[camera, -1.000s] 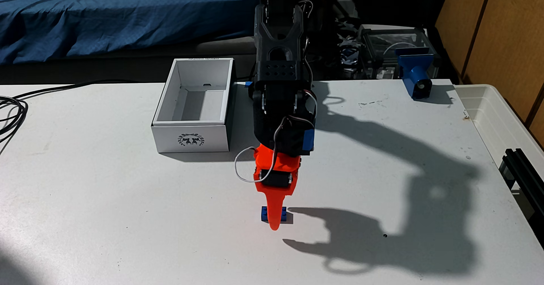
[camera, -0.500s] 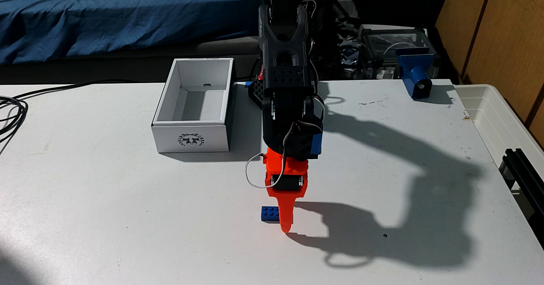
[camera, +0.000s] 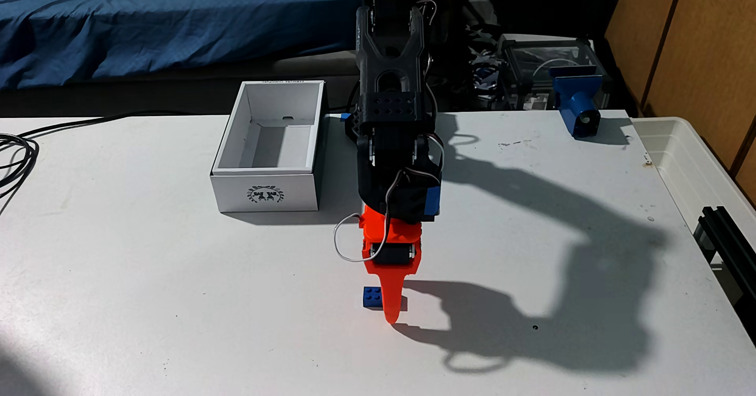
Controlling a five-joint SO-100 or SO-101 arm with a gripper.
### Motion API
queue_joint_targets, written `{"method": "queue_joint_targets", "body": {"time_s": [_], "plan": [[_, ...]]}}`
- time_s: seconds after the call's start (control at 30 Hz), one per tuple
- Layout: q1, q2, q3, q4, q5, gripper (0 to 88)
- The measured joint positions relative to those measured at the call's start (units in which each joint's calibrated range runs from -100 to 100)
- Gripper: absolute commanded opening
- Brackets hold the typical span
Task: Grab the blue brick and place in box
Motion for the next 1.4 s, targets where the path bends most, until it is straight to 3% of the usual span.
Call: {"method": "queue_joint_targets", "body": {"time_s": [0.5, 0.77, 1.1, 1.4], "plan": [[2.2, 0.0, 0.0, 0.0, 0.0, 22.9], [2.2, 0.2, -0.1, -0.4, 0.2, 9.0], [2.2, 0.2, -0.1, -0.4, 0.2, 0.9], [2.2, 0.2, -0.1, -0.3, 0.2, 0.8]]}}
